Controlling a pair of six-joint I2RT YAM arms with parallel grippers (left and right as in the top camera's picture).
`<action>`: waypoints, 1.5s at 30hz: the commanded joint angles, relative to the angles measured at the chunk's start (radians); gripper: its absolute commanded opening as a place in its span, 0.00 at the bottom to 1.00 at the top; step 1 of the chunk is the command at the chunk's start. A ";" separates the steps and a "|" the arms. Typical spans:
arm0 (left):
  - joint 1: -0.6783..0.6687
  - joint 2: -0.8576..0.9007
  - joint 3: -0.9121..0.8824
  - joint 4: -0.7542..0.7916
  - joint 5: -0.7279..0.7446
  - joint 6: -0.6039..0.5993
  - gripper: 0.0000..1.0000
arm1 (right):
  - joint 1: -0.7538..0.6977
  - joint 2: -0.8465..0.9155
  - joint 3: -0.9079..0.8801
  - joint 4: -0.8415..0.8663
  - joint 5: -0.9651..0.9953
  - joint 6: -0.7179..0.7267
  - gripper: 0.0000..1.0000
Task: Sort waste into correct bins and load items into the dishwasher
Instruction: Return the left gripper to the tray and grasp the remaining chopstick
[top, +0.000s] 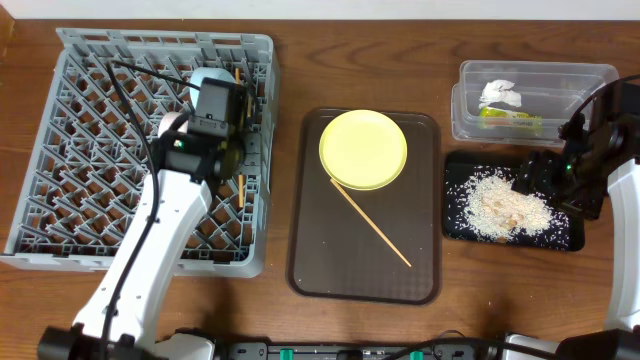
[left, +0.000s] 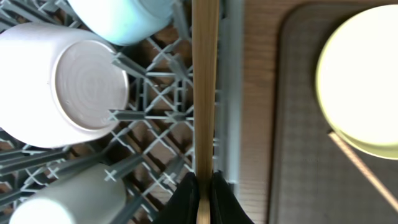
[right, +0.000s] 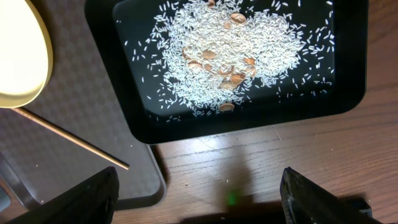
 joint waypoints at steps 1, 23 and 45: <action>0.026 0.074 0.005 0.009 -0.014 0.050 0.08 | -0.007 0.002 0.016 -0.001 -0.005 0.010 0.81; 0.025 0.138 0.006 0.019 0.160 0.018 0.46 | -0.007 0.002 0.016 -0.001 -0.005 0.010 0.81; -0.466 0.325 0.005 0.099 0.166 -0.703 0.48 | -0.007 0.002 0.016 -0.001 -0.005 0.010 0.81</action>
